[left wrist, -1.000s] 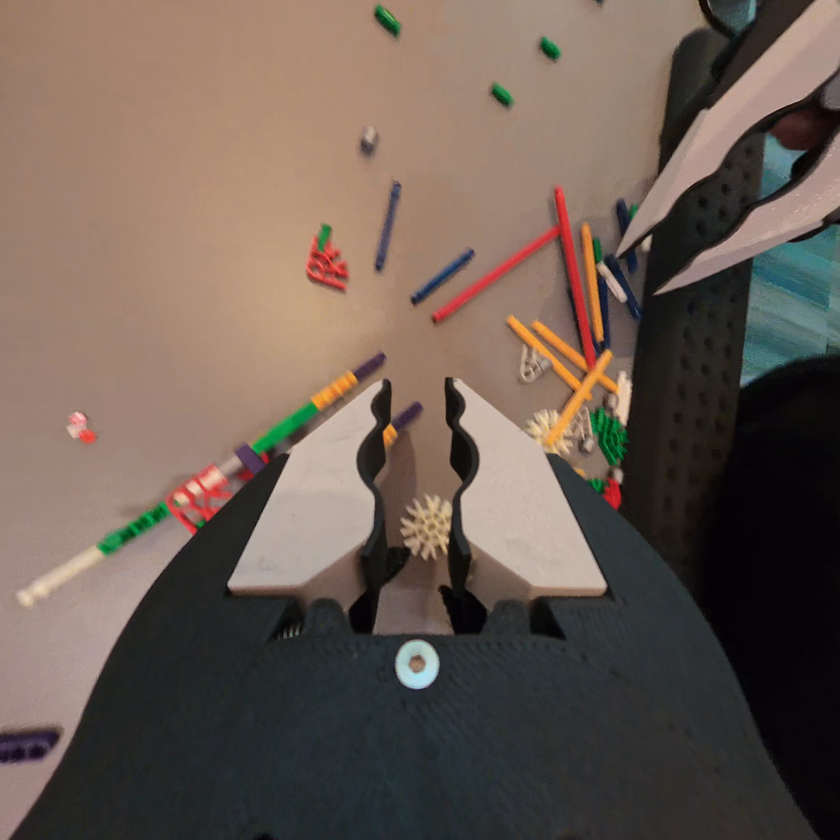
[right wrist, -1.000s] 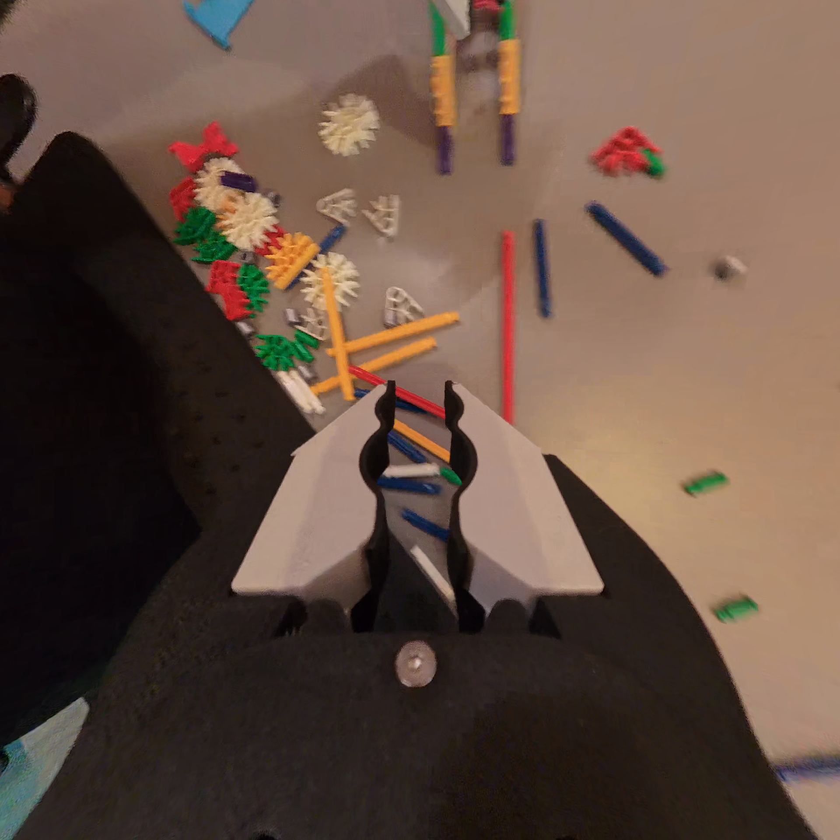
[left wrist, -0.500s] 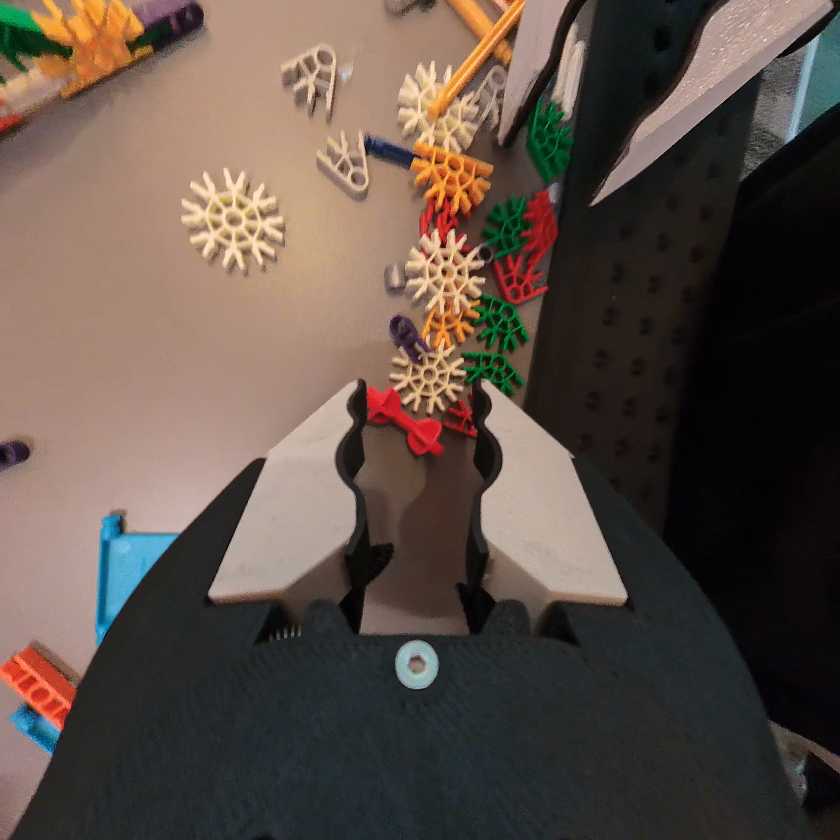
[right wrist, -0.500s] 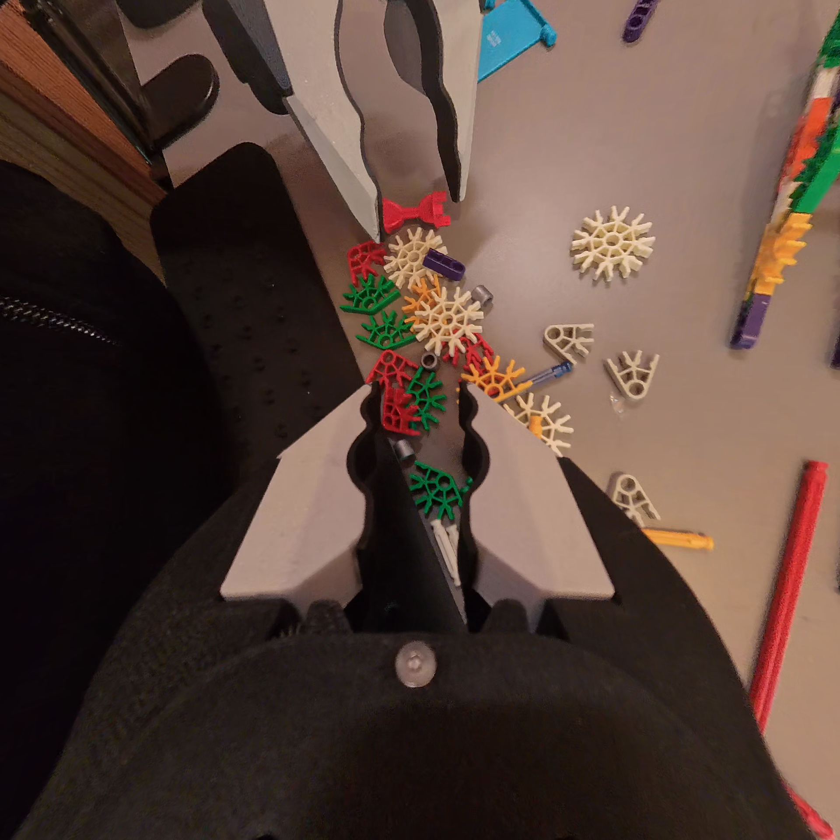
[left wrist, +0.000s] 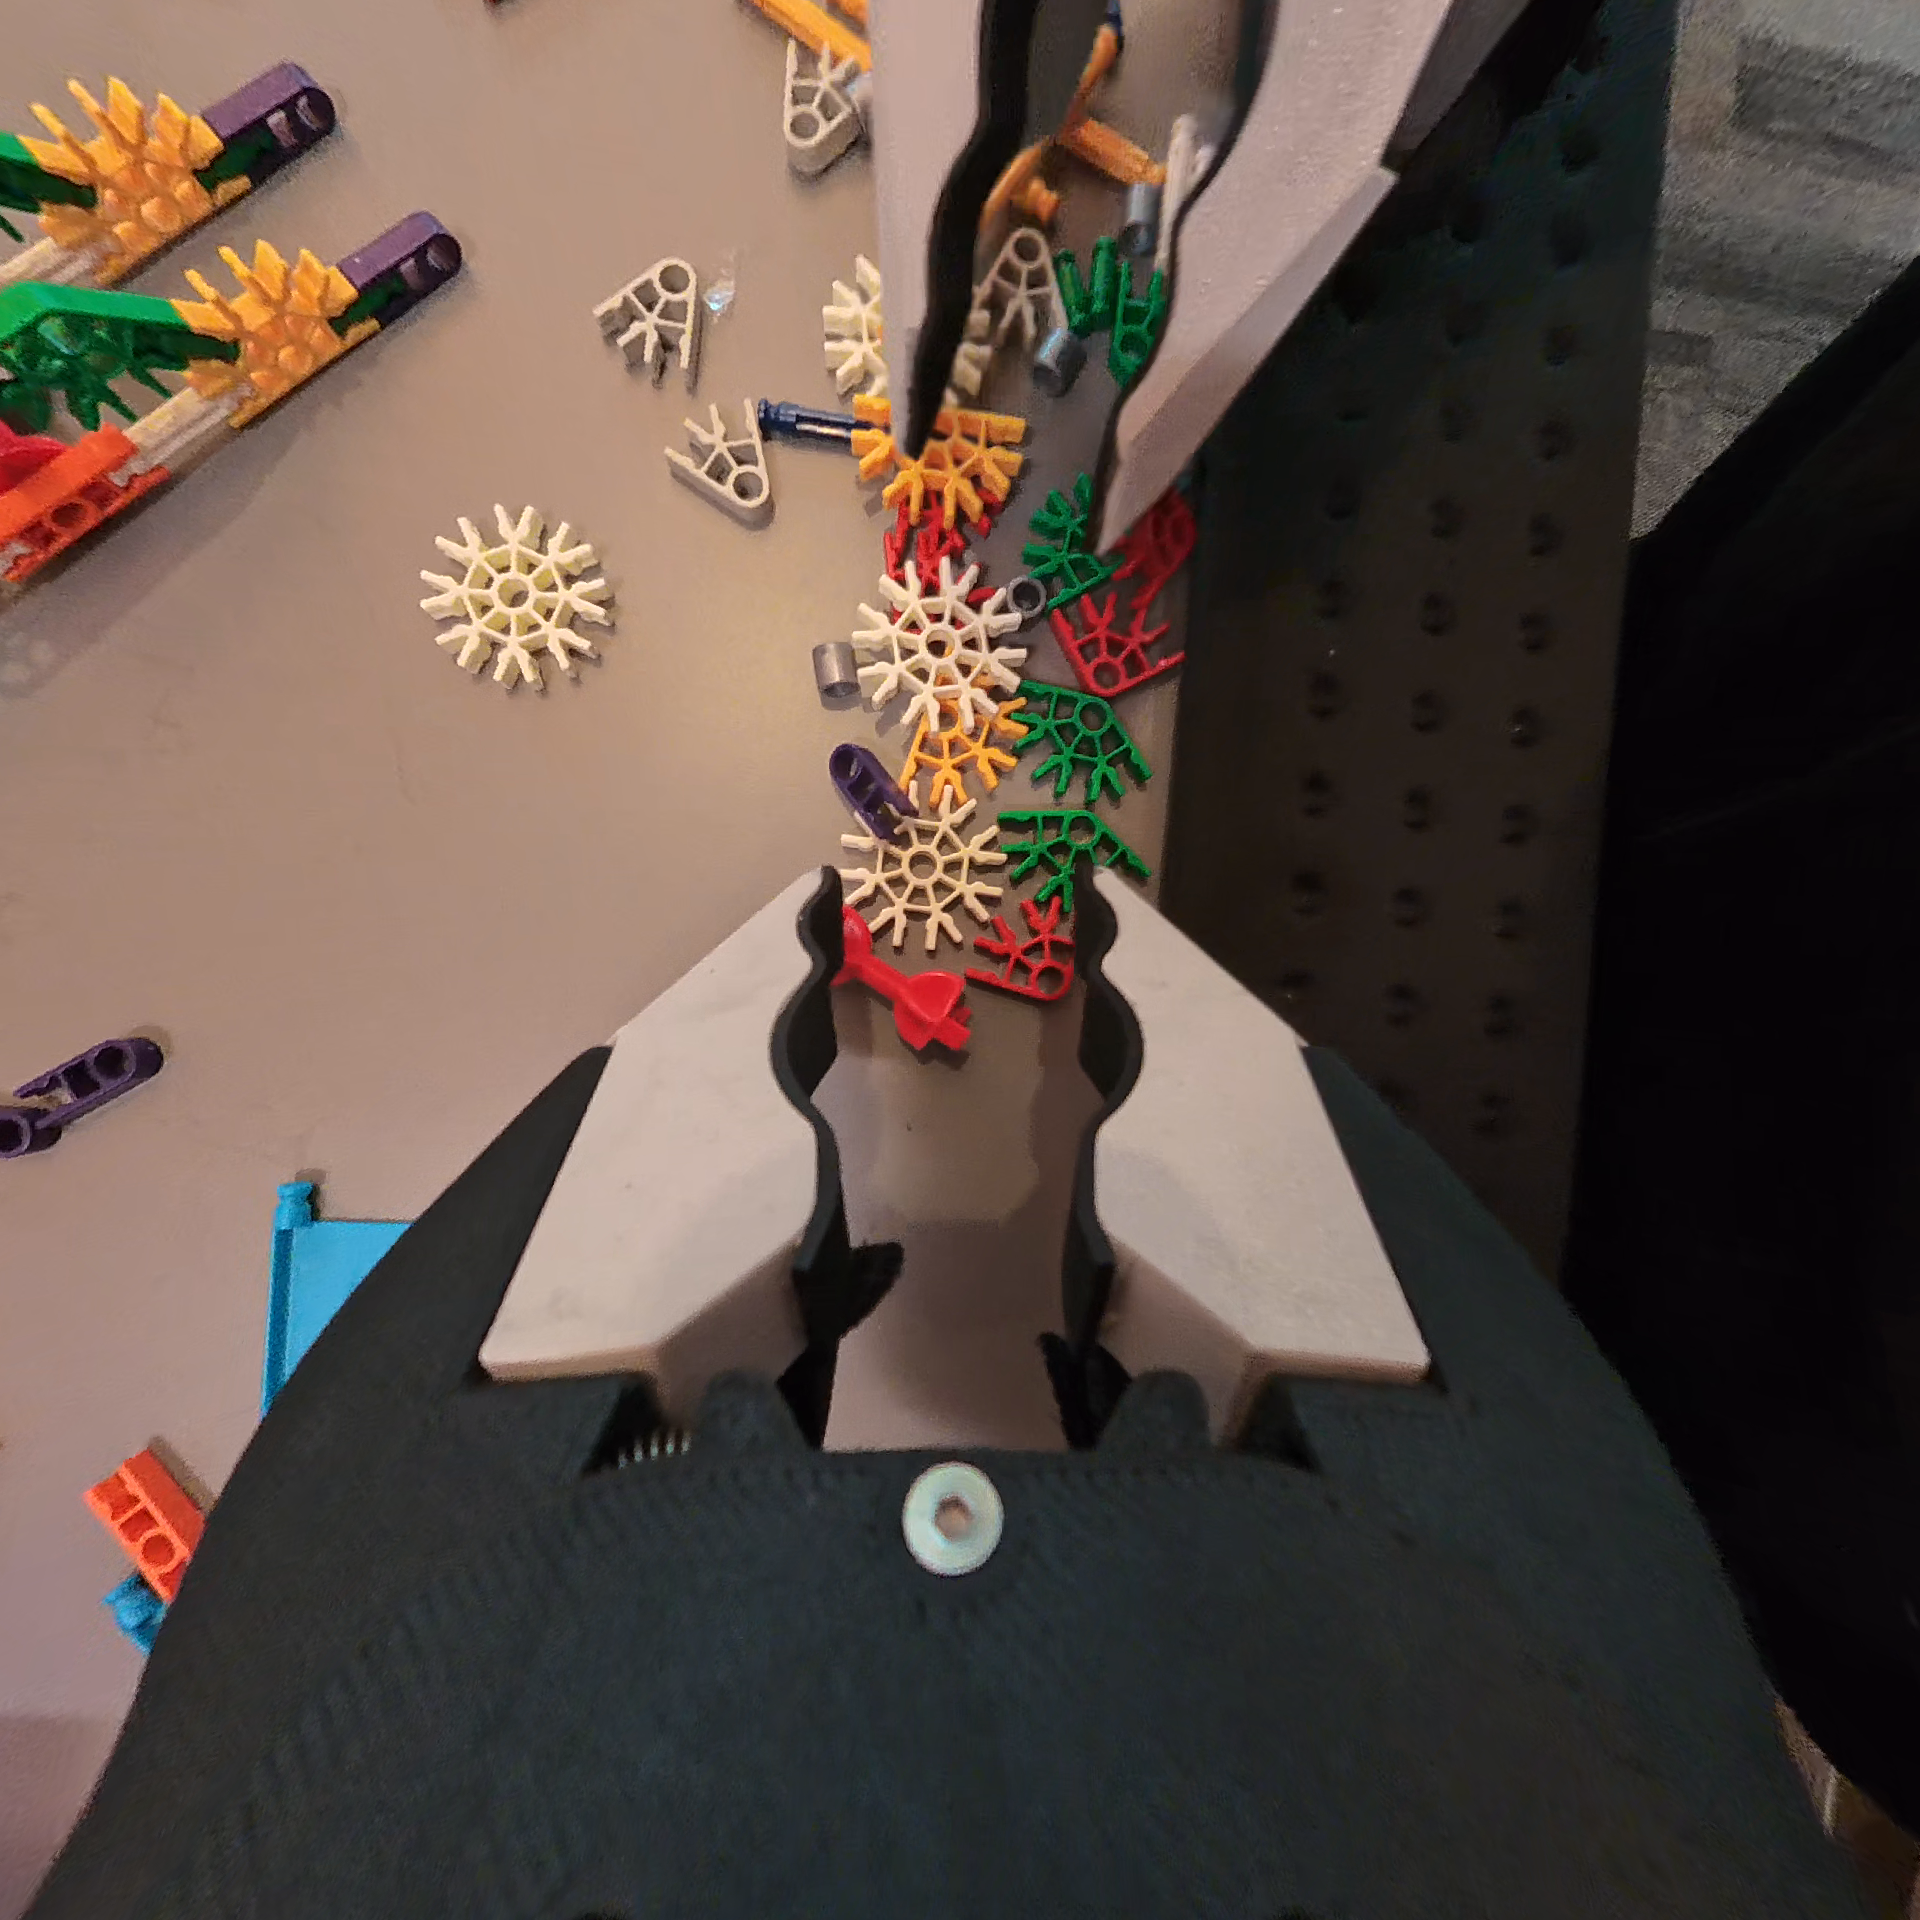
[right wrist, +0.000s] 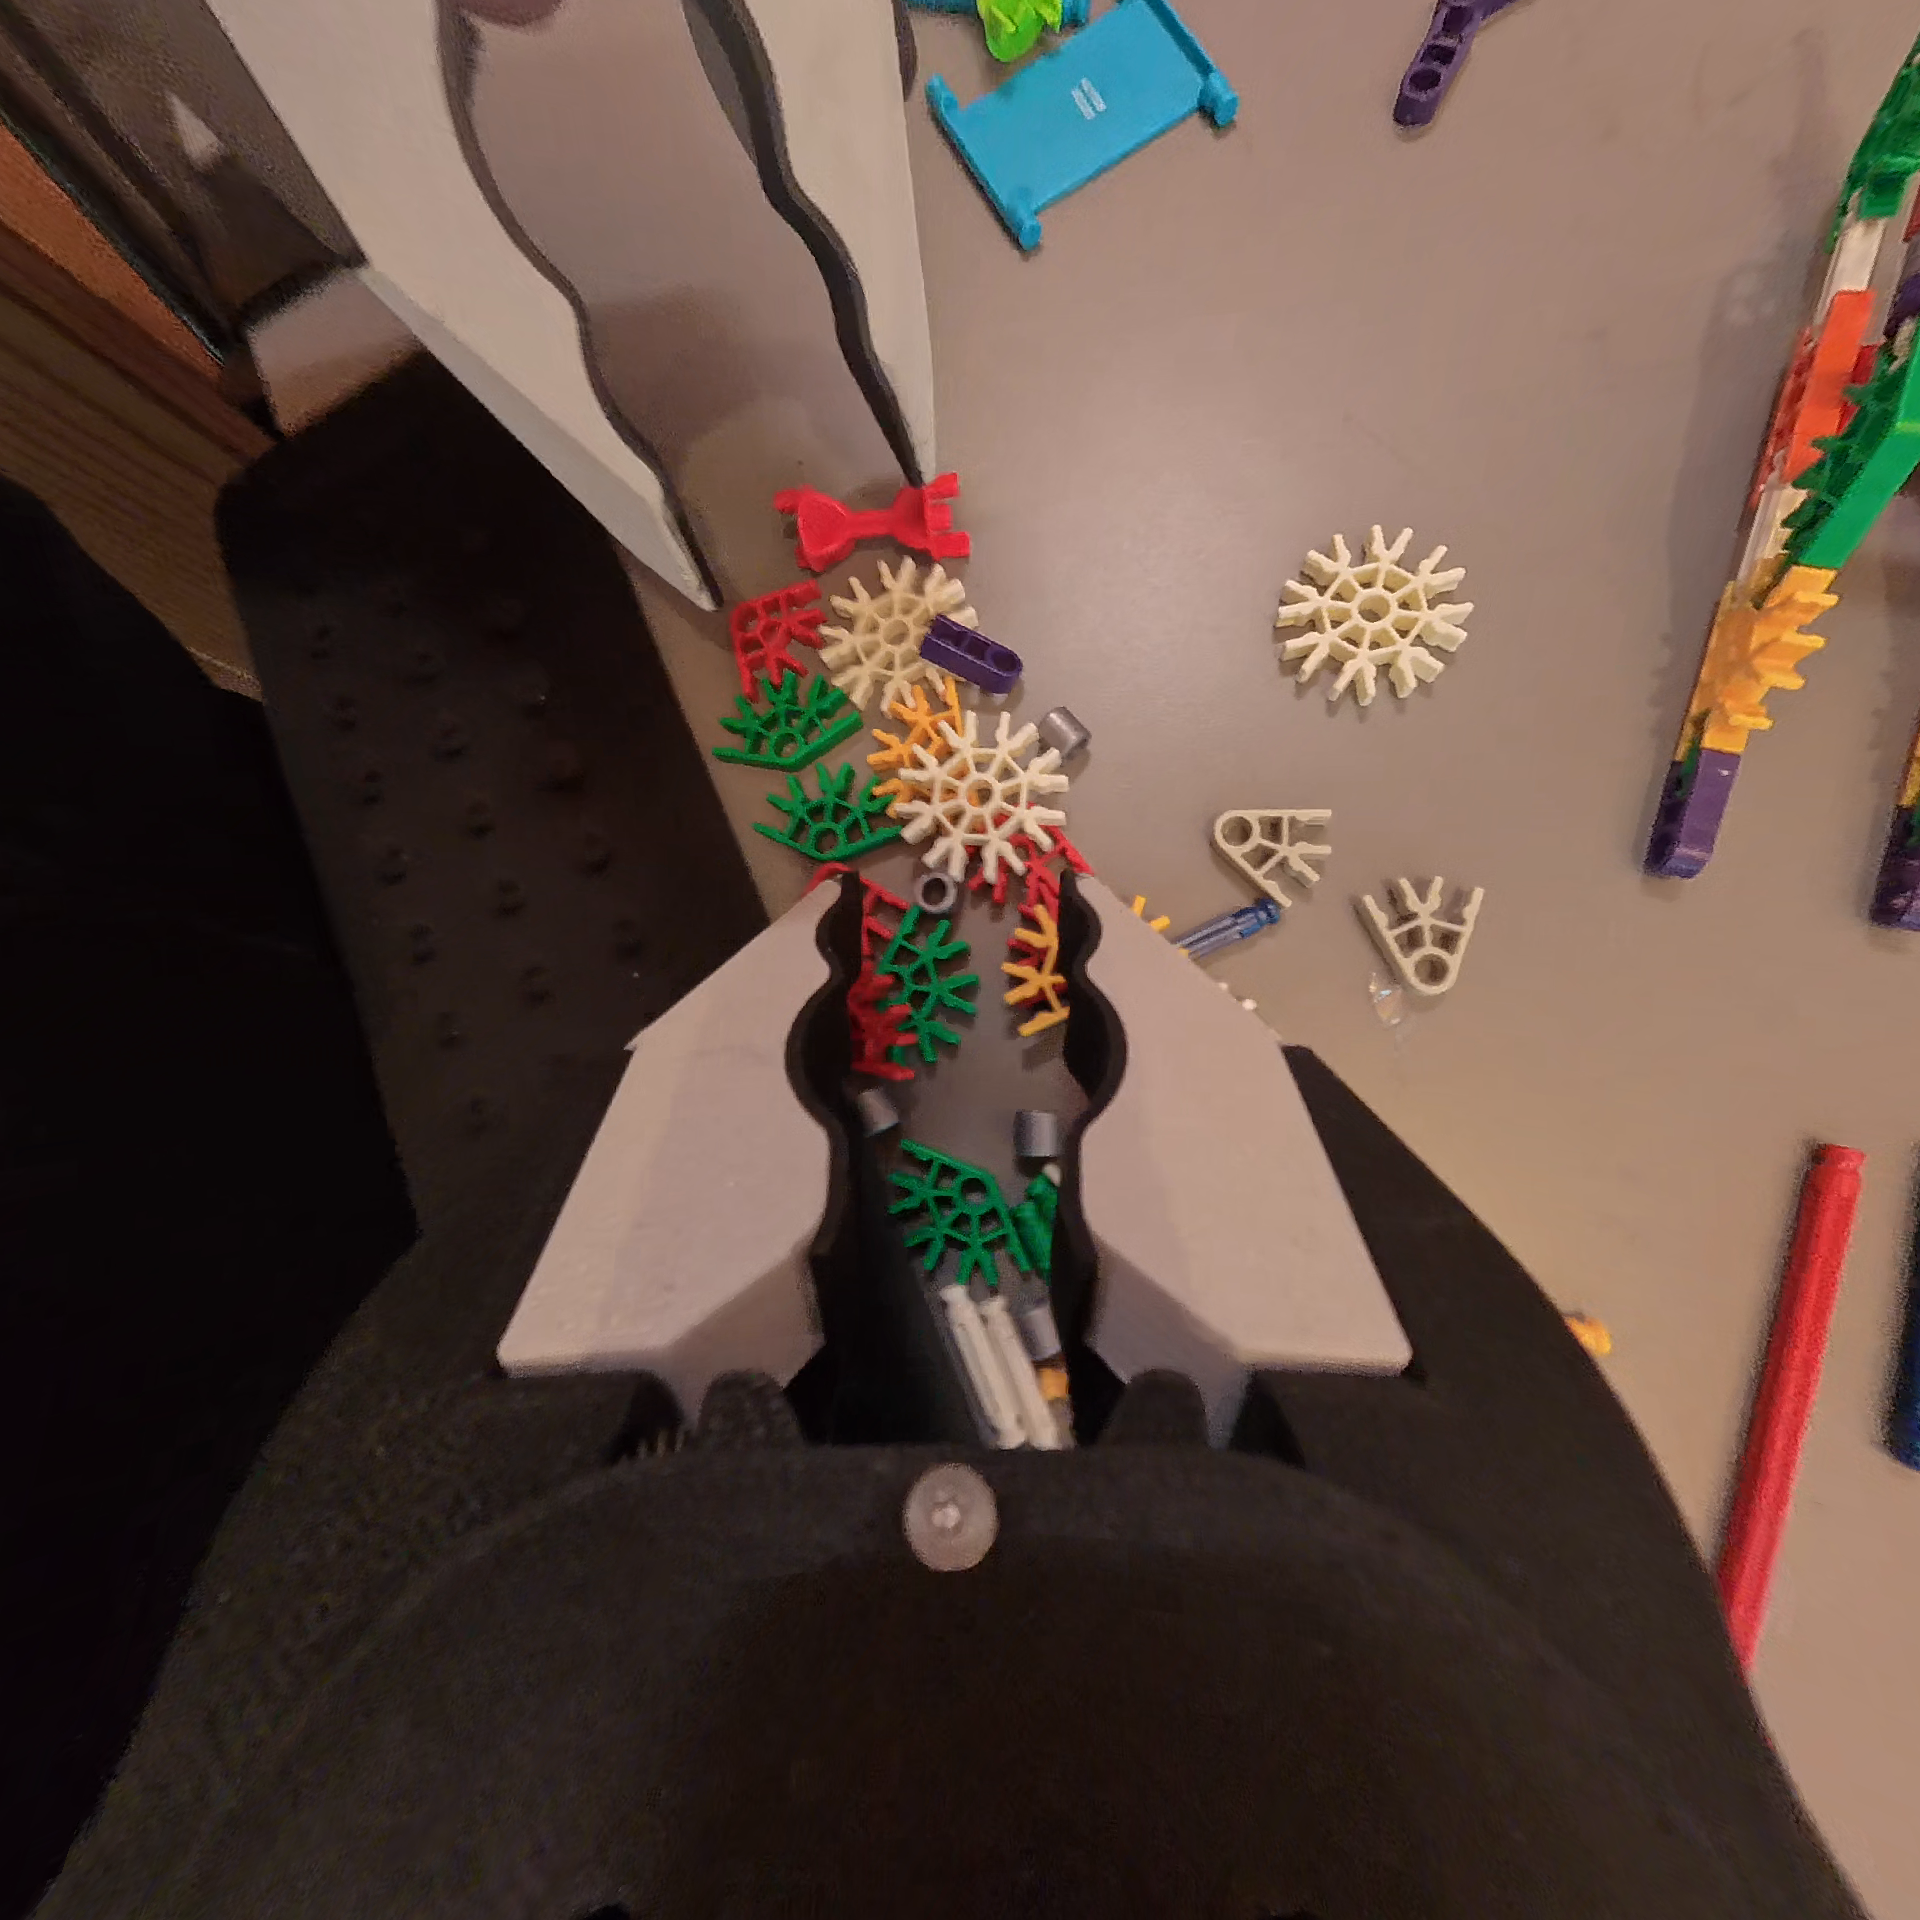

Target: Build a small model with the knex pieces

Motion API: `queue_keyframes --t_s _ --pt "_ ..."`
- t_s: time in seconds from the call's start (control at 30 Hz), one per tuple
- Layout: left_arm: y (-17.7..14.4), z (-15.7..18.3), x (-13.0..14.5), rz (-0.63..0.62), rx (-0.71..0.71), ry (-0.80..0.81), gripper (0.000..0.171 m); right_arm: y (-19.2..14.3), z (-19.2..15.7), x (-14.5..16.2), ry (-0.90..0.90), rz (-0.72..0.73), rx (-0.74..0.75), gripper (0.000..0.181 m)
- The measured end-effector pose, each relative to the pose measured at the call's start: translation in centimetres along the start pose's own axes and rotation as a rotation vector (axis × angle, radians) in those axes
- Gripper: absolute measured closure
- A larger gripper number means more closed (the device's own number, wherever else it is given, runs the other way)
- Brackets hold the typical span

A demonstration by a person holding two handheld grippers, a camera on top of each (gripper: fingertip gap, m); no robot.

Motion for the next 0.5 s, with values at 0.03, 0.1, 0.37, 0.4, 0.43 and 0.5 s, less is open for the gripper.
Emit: queue_keyframes --t_s 0.03,0.1,0.37,0.4,0.43,0.5 --pt "0.2 0.0 0.0 -0.004 -0.001 0.002 0.129 0.2 0.3 0.1 -0.022 -0.023 0.016 0.145" --pt "0.4 0.1 -0.5 0.020 -0.005 -0.009 0.130 0.5 0.8 -0.1 -0.038 -0.024 0.014 0.146" --pt "2.6 1.1 -2.6 0.091 -0.004 0.052 0.133 2.3 1.4 0.0 -0.131 -0.104 -0.081 0.145" --pt "3.1 1.1 -2.5 0.071 0.004 0.053 0.134 2.4 1.4 0.0 -0.134 -0.097 -0.098 0.147" --pt "3.5 1.0 -2.3 0.049 -0.002 0.047 0.133 2.5 1.4 0.0 -0.134 -0.092 -0.111 0.153" --pt "4.1 1.0 -1.5 -0.006 0.012 0.027 0.135 2.5 1.6 0.0 -0.128 -0.080 -0.123 0.154"
Point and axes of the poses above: each gripper's, where its closed fingertips meet, y out along the fingers, x out of its underside, z = x × y across the jaws, the point moved 8 cm from there along -y, back along the fingers, and after that the axes turned 3 degrees about -y, right-handed, at the moved point
